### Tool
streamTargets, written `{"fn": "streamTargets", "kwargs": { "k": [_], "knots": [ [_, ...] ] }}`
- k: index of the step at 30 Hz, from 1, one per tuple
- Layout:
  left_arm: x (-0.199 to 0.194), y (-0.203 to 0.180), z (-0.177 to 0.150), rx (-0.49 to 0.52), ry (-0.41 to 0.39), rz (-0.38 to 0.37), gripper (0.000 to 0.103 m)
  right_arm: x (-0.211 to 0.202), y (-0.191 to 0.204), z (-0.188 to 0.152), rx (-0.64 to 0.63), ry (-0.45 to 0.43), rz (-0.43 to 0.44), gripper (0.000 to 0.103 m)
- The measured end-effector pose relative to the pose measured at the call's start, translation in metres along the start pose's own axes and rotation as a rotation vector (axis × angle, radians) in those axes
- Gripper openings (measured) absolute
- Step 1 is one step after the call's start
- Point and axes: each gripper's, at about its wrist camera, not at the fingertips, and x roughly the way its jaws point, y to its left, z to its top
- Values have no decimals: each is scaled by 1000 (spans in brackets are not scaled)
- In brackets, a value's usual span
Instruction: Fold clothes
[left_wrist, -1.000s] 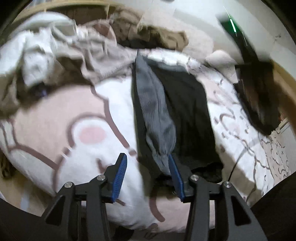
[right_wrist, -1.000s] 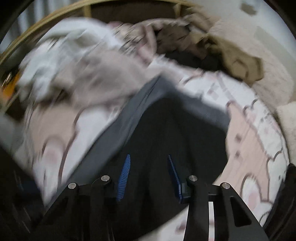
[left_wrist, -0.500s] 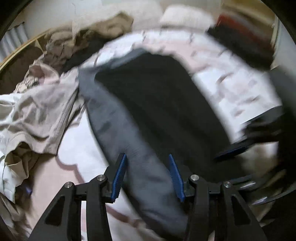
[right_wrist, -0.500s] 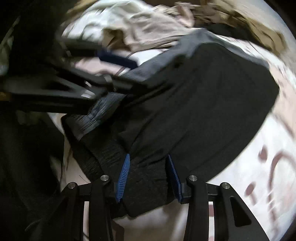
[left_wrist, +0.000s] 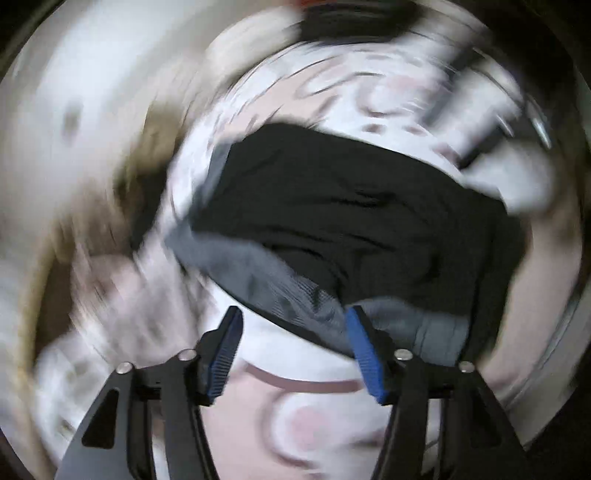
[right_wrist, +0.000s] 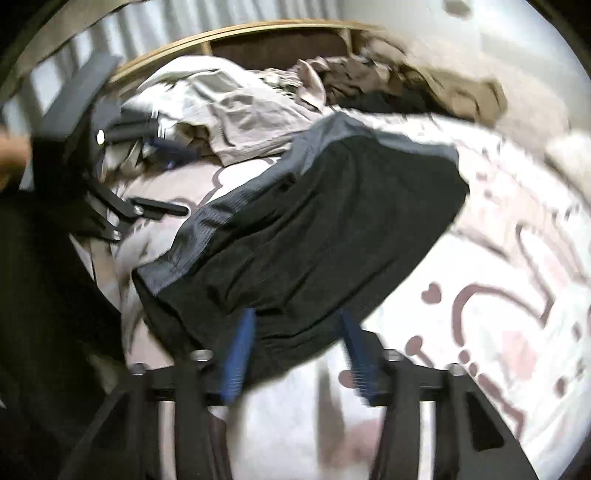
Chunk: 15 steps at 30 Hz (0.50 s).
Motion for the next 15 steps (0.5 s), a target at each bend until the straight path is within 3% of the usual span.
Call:
{"fn": "streamTargets", "kwargs": {
  "k": [3,6,12,13,14,15],
  "knots": [
    [-18,-33,-22,291,-50,48,64,3,4,-3,-52,15,8,67],
    [-20,-61,-44,438,-56,58,64,9,2,-7,-44,44,23,67],
    [-13,-97,-53,542,-125,66,64,13,1,-12,-41,76,36,67],
    [-11,-100,-50,540,-135,63,60,13,3,-13,-46,78,38,67],
    [-8,-100,-46,522,-129,47,30,12,4,-14,-54,79,39,67],
    [-6,-99,-40,495,-107,22,11,12,7,-15,-68,79,35,67]
  ]
}}
